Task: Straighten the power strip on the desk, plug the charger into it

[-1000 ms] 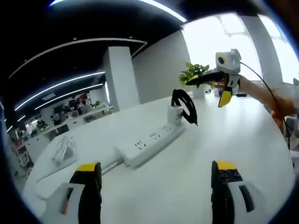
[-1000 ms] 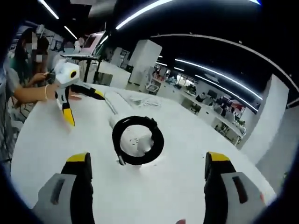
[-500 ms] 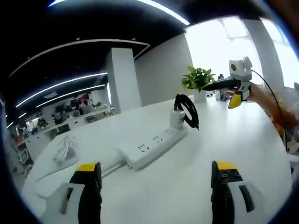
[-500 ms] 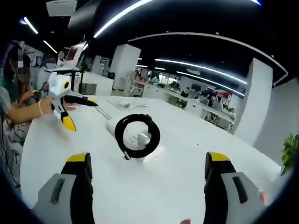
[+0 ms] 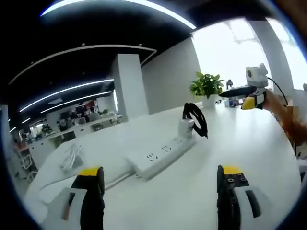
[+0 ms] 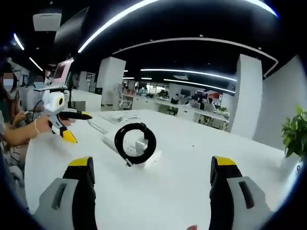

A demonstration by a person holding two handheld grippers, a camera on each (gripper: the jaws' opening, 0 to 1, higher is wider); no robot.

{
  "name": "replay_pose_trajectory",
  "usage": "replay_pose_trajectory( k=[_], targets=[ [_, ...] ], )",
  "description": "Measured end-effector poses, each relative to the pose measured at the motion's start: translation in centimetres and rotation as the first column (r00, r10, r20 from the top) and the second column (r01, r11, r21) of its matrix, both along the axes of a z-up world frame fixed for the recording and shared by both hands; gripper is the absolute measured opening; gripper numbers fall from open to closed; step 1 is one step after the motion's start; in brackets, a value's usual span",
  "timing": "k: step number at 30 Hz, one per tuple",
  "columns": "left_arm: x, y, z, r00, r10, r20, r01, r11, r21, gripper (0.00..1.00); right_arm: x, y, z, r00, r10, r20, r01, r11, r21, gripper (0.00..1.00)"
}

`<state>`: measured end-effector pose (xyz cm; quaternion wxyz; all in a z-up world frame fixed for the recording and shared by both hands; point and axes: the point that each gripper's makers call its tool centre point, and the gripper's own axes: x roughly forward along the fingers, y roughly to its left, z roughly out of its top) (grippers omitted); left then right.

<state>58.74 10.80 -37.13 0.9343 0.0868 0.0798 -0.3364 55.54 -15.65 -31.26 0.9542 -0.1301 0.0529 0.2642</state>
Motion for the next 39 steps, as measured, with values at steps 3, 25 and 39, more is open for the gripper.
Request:
replay_pose_trajectory(
  k=[3, 25, 39],
  targets=[
    [-0.1, 0.0, -0.3, 1.0, -0.006, -0.019, 0.006, 1.0, 0.008, 0.99, -0.6, -0.1, 0.0, 1.0, -0.016, 0.0, 0.016, 1.0, 0.008, 1.0],
    [-3.2, 1.3, 2.4, 0.999, 0.039, -0.001, -0.039, 0.999, -0.016, 0.99, -5.0, -1.9, -0.7, 0.996, -0.084, -0.034, 0.087, 0.991, 0.102, 1.0],
    [-6.7, 3.9, 2.4, 0.99, 0.138, 0.015, -0.137, 0.99, -0.028, 0.99, -8.5, -3.1, -1.5, 0.985, -0.172, -0.014, 0.172, 0.97, 0.172, 0.99]
  ],
)
